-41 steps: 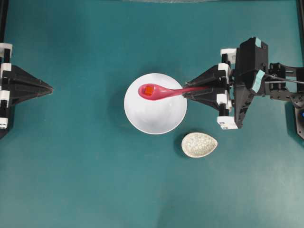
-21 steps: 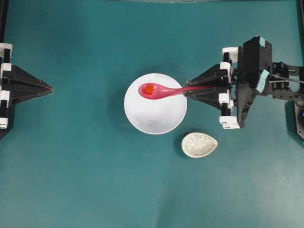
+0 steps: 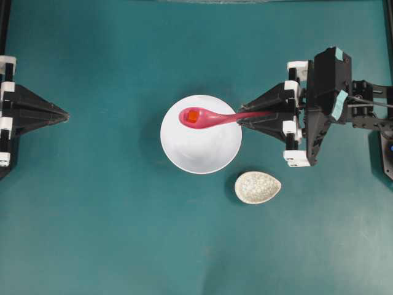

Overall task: Grip the spoon and scoop the red block from the bowl with right arm.
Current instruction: 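Hold the spoon with the red cube steady above the bowl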

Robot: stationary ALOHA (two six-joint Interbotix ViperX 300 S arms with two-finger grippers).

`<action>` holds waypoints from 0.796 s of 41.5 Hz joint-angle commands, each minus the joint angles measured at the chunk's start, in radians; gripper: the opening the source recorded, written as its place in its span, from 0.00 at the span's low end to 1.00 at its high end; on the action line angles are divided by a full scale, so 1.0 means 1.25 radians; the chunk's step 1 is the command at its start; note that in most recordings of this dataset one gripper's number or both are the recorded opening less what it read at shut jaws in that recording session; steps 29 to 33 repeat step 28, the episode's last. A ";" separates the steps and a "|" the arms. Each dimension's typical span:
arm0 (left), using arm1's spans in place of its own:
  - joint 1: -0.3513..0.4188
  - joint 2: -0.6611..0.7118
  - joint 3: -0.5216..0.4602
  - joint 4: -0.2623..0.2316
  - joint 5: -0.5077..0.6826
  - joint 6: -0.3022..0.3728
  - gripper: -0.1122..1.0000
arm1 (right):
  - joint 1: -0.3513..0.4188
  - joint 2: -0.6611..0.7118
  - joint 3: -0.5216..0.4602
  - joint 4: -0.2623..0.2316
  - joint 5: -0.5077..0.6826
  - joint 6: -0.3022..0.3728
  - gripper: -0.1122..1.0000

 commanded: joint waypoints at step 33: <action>0.000 0.005 -0.022 0.002 0.009 0.000 0.10 | 0.000 -0.012 -0.011 -0.001 -0.004 0.001 0.32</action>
